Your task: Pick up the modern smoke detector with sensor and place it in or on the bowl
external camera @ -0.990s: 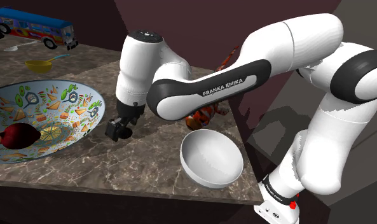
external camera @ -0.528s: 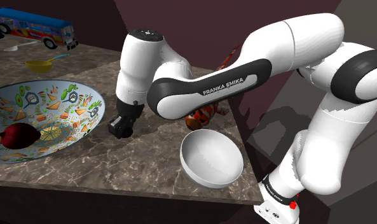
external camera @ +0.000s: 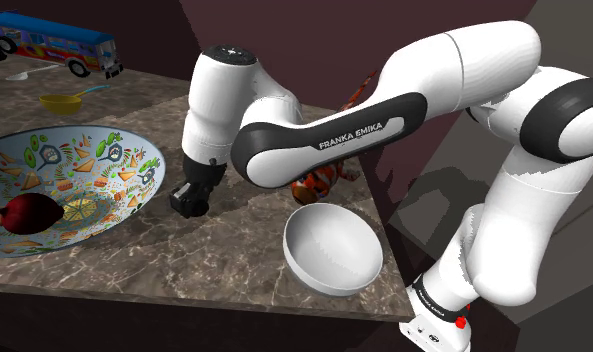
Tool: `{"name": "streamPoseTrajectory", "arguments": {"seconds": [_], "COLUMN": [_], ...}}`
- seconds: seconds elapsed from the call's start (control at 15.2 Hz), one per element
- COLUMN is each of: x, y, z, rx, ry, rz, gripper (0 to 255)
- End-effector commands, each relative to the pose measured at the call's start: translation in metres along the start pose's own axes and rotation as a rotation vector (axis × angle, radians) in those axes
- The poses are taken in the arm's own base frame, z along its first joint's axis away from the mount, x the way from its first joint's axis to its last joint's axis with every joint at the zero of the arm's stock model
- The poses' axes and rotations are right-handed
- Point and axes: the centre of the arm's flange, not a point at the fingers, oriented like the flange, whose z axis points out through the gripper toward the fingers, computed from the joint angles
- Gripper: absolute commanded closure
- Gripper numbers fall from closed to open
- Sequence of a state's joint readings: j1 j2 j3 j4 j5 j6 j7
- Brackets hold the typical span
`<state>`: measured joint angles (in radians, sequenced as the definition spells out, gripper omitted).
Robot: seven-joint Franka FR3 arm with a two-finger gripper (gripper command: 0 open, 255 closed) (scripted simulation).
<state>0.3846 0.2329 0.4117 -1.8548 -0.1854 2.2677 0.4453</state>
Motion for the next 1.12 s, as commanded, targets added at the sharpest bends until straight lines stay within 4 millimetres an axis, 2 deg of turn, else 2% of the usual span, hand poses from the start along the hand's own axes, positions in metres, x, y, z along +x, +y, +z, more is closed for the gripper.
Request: {"name": "streamPoseTrajectory", "arguments": {"seconds": [0.0, 1.06], "x": [-0.001, 0.017], "y": [-0.001, -0.003], "z": [-0.002, -0.085], "rx": [0.0, 0.0], "ry": [-0.008, -0.008], "rz": [-0.001, -0.001], "gripper": [255, 255]}}
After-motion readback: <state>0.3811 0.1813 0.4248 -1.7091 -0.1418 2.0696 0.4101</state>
